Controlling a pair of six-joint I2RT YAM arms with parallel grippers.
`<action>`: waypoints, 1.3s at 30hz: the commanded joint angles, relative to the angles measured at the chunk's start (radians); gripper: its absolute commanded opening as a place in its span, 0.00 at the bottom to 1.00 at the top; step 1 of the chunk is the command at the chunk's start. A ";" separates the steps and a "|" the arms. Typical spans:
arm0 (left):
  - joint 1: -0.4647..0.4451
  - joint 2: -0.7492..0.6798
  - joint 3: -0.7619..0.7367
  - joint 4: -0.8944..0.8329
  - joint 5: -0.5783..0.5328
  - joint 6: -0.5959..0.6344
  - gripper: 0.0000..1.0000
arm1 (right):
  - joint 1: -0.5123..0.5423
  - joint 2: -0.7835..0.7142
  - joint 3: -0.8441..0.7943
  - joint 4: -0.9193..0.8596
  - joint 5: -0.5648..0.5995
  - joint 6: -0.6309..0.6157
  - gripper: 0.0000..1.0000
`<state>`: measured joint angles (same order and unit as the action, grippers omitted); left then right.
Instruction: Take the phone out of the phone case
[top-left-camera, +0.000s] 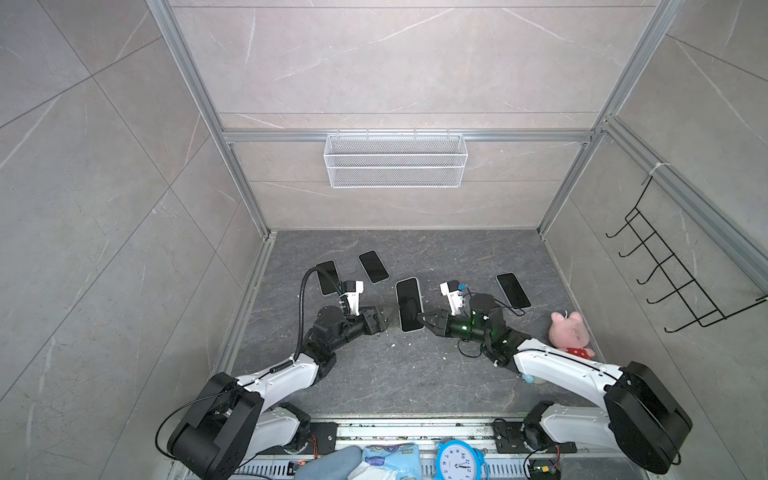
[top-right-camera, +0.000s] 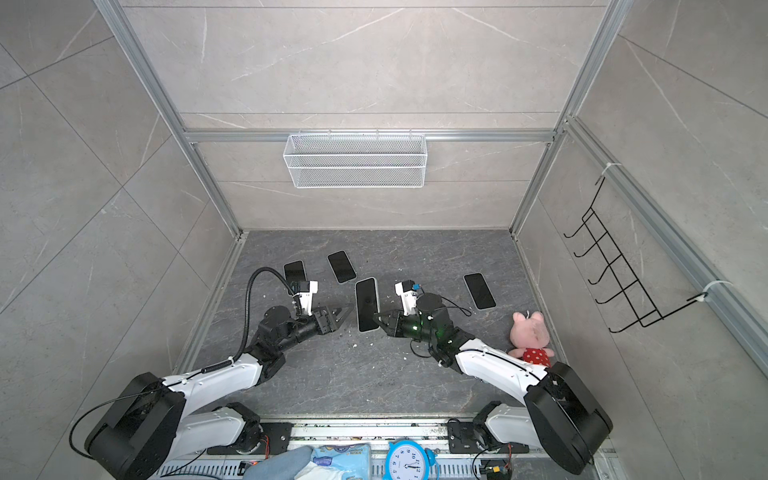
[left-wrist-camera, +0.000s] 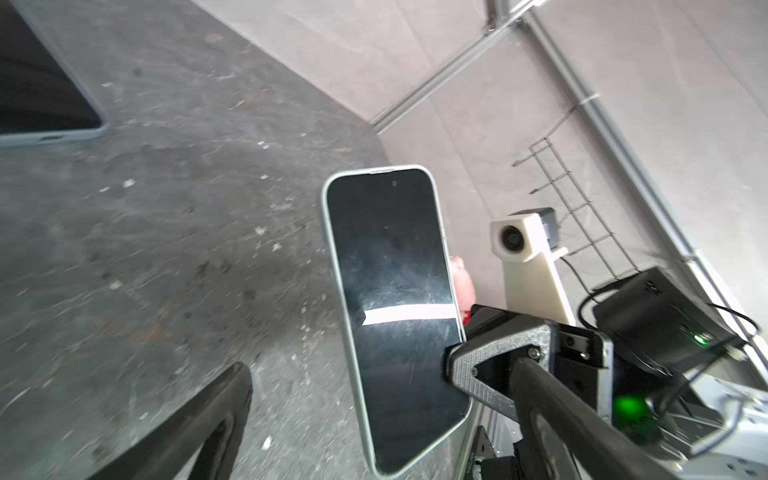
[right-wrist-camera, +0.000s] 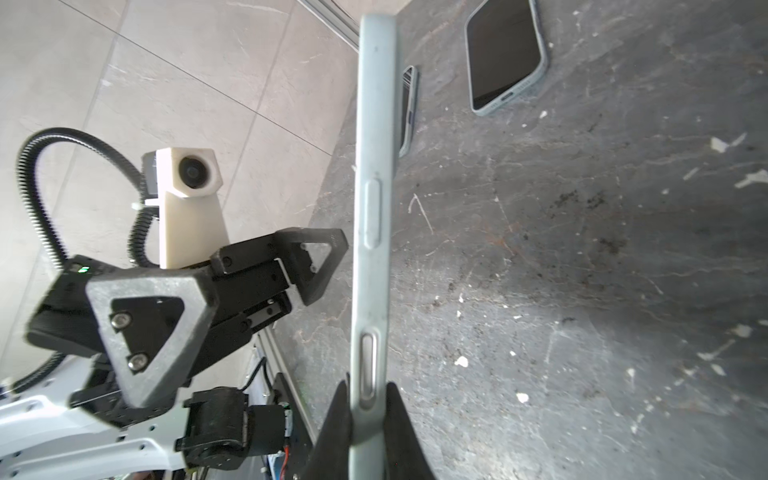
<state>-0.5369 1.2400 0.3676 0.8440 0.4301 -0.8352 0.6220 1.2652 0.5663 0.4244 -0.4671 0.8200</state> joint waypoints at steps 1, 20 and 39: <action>-0.002 0.051 0.022 0.189 0.066 -0.007 1.00 | -0.018 -0.032 -0.001 0.133 -0.073 0.048 0.00; 0.067 0.361 0.179 0.568 0.292 -0.178 0.80 | -0.052 -0.060 -0.022 0.195 -0.167 0.100 0.00; 0.096 0.420 0.235 0.569 0.377 -0.212 0.17 | -0.058 -0.033 -0.030 0.229 -0.188 0.110 0.00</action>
<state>-0.4477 1.6688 0.5888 1.3544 0.7792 -1.0752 0.5690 1.2381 0.5331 0.5896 -0.6369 0.9421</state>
